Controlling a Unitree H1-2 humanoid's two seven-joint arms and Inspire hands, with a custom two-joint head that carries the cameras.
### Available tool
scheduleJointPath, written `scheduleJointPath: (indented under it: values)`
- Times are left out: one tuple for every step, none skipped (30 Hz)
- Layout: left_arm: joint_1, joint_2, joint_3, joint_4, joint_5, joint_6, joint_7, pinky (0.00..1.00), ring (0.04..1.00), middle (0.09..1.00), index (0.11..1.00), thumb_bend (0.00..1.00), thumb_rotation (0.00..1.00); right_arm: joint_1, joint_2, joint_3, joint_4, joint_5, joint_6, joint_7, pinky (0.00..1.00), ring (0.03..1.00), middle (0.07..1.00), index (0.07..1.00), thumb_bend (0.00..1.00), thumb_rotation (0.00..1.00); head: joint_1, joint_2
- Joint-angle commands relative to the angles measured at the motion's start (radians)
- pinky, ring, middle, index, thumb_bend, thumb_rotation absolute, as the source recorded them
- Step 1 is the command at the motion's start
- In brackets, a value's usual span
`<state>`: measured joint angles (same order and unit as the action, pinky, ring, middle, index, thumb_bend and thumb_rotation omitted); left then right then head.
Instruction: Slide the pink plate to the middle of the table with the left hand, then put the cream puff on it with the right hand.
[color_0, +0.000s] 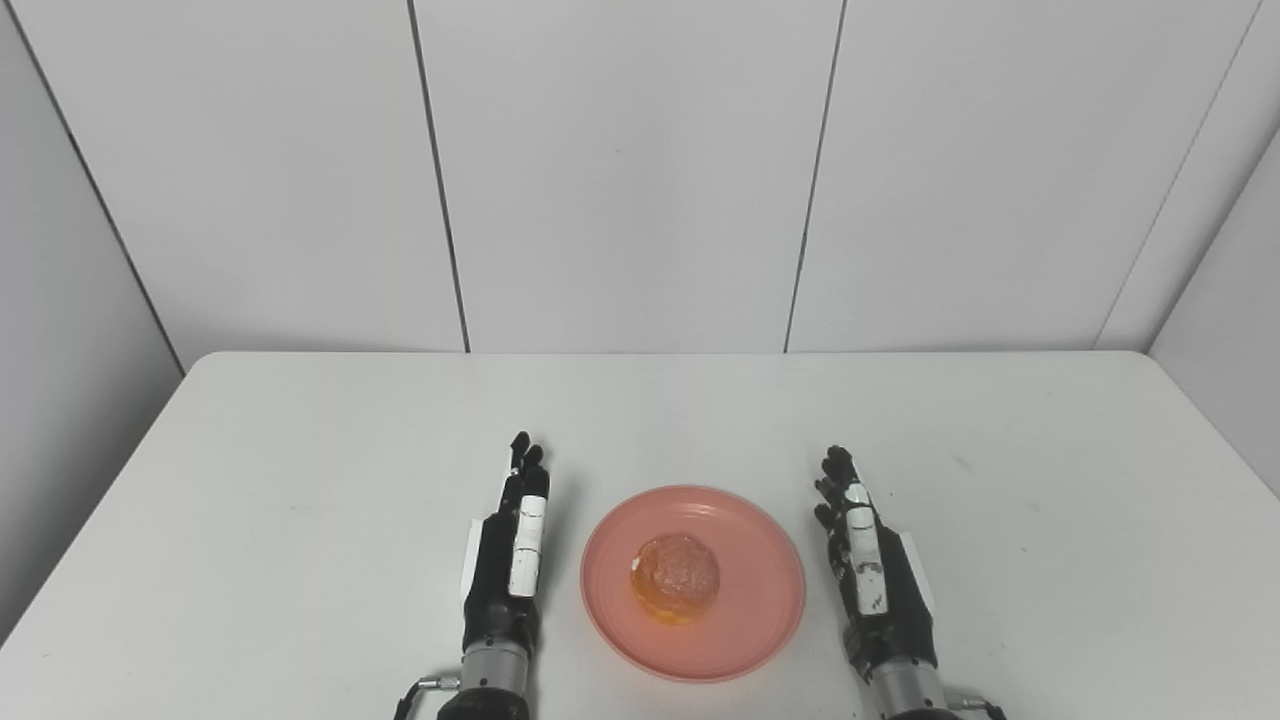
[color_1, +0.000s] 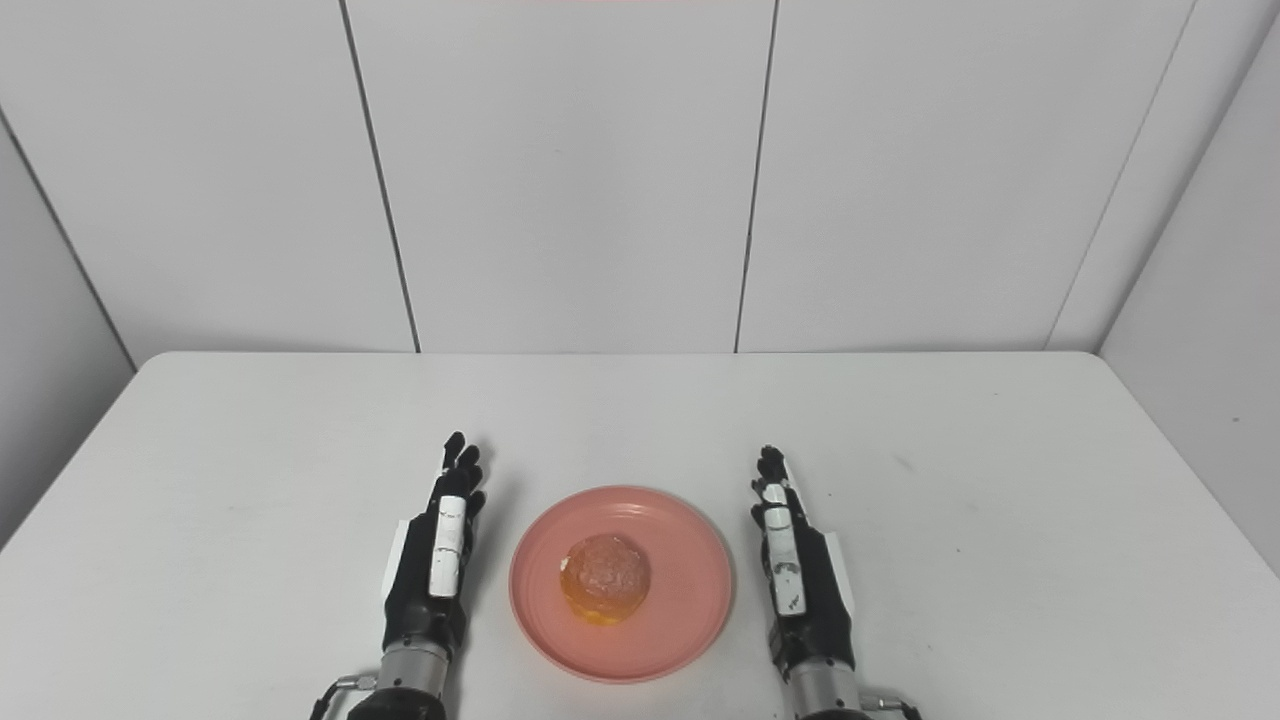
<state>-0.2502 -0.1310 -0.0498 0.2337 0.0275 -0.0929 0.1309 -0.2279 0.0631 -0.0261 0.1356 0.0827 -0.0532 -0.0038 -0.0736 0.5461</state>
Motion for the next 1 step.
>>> scheduleJointPath:
  values:
    - [0.089,0.004,-0.003,0.058,-0.001,0.013,-0.019,0.98,0.998,0.979,1.000,0.77,1.00,0.018,0.011,-0.006,0.026,0.012,-0.026,-0.003,1.00,0.998,0.978,0.954,0.85,1.00,0.001,0.002]
